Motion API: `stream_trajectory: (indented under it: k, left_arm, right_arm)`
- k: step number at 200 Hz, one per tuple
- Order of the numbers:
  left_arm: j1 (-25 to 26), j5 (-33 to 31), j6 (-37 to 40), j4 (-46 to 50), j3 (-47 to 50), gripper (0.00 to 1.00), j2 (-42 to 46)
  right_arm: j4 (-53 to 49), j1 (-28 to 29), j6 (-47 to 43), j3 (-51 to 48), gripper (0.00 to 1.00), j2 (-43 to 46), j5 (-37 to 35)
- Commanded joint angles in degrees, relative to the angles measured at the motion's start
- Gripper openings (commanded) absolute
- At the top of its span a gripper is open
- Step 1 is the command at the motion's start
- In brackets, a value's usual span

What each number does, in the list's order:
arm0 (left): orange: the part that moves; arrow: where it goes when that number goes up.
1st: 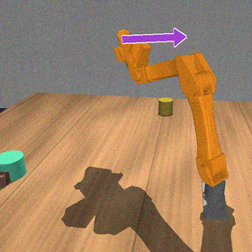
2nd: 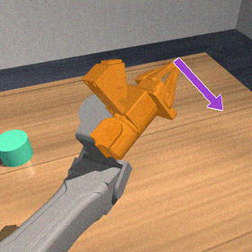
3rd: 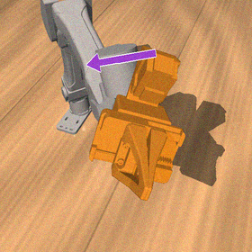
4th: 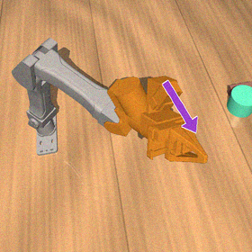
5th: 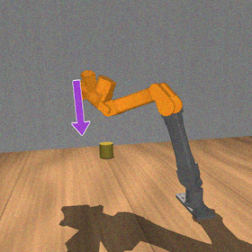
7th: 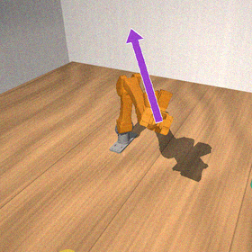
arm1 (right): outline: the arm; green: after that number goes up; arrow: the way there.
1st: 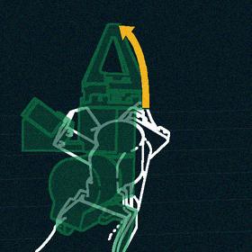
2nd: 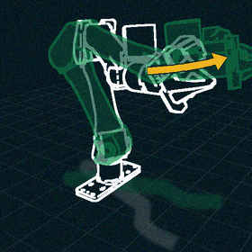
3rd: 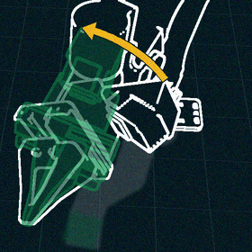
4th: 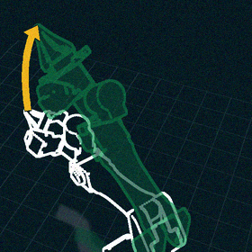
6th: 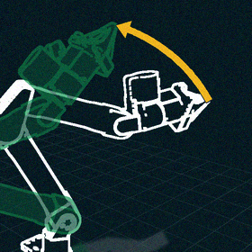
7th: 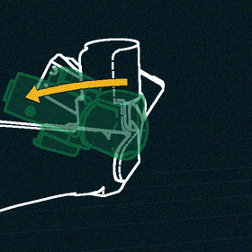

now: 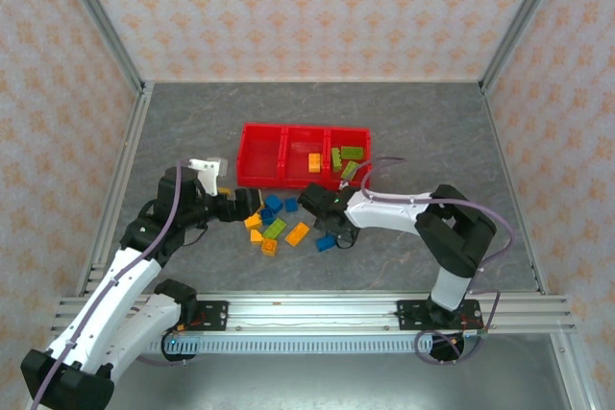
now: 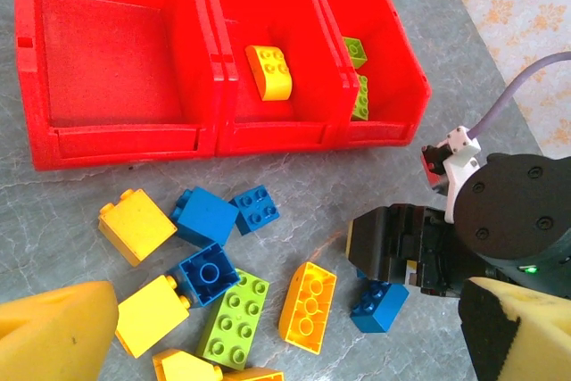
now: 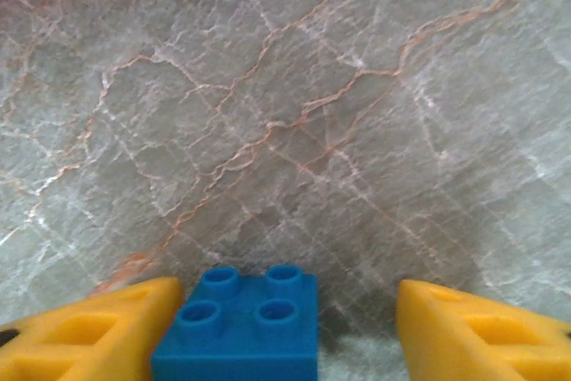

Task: Sort the legos into containers by color
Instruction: Pick up the lego from the center of the table.

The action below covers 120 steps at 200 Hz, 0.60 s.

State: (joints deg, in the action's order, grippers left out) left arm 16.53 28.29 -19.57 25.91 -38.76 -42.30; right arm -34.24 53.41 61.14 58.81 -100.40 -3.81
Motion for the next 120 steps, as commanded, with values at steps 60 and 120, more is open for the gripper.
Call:
stream_trajectory:
  k: [60,120]
  left_arm:
    - [0.6,1.1,0.2,-1.6,0.8,0.99,0.9]
    - [0.6,-0.1,0.0,-1.3,0.6,0.99,1.6]
  right_arm:
    - [-3.7,-0.1,-8.1,9.9,0.22,-4.0,-8.1]
    - [2.3,-1.2,-24.7,29.6,0.15,-3.4,-12.0]
